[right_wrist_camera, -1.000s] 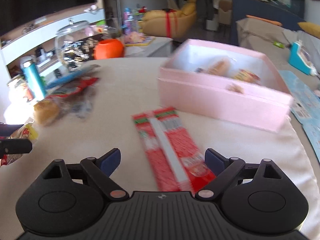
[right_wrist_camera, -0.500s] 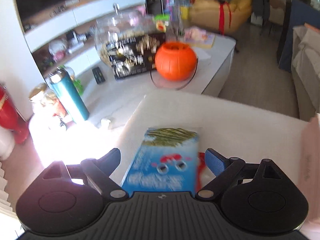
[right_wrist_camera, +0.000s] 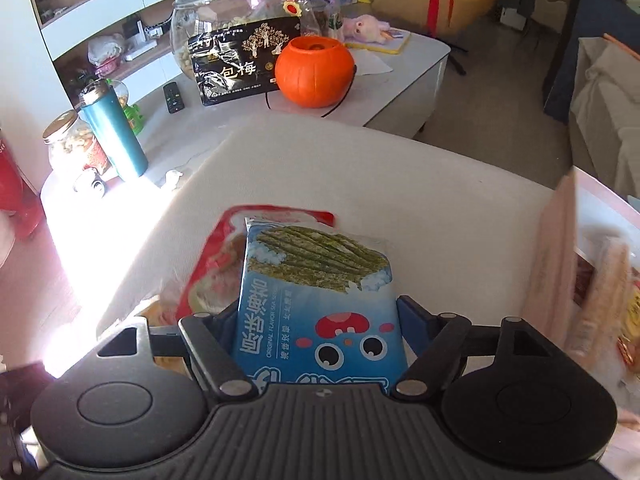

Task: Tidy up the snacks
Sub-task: 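Carry both packets into the pink box and open both tools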

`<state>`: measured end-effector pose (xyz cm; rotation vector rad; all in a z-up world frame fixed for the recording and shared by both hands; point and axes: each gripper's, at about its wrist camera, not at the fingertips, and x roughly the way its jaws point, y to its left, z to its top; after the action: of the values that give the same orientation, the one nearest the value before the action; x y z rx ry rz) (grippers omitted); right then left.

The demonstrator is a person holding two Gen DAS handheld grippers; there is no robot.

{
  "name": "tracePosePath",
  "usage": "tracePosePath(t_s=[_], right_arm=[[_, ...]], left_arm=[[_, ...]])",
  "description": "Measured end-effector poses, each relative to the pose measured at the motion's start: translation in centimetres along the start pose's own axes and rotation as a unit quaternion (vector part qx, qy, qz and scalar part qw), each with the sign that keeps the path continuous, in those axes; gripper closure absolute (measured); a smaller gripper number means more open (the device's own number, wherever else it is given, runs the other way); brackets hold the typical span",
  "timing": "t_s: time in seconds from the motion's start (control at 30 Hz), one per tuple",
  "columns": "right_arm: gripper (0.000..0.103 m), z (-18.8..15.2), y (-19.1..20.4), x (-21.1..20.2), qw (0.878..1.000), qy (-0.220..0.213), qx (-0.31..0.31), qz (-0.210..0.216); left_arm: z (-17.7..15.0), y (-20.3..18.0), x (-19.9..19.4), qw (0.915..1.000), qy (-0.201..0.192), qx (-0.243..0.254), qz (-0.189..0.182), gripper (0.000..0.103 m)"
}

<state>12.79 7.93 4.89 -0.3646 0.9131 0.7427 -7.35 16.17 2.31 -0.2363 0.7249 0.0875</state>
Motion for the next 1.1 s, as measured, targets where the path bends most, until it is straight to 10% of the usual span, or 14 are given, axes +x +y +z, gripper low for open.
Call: tracePosePath(t_s=[0.47,0.67,0.8,0.97,1.1], right_arm=[[0.026,-11.7,-8.9,-12.8,0.993,-0.072,0.045,-0.079],[0.025,-10.2,-13.3,-20.6,0.974,-0.165,0.075,-0.134],[0.024,-7.2,-15.9,-24.1,0.956,-0.222,0.088,-0.17],[0.02,-2.0,-18.8,-22.0,0.943,-0.249,0.11,-0.191],[0.013,0.7,-21.3,-16.3,0.962,-0.186,0.134,-0.147]], left_arm=[[4.6,-8.6,-1.1,0.9897,-0.044,0.081,-0.11,0.041],[14.7,-14.7,-0.8,0.9661,-0.148,0.105,-0.183,0.04],[19.4,-17.8,7.1,0.959,-0.079,0.075,-0.262,0.039],[18.9,-18.0,13.2,0.9746,-0.086,0.064,-0.197,0.043],[17.7,-14.4,12.3,0.9799,-0.084,0.038,-0.177,0.043]])
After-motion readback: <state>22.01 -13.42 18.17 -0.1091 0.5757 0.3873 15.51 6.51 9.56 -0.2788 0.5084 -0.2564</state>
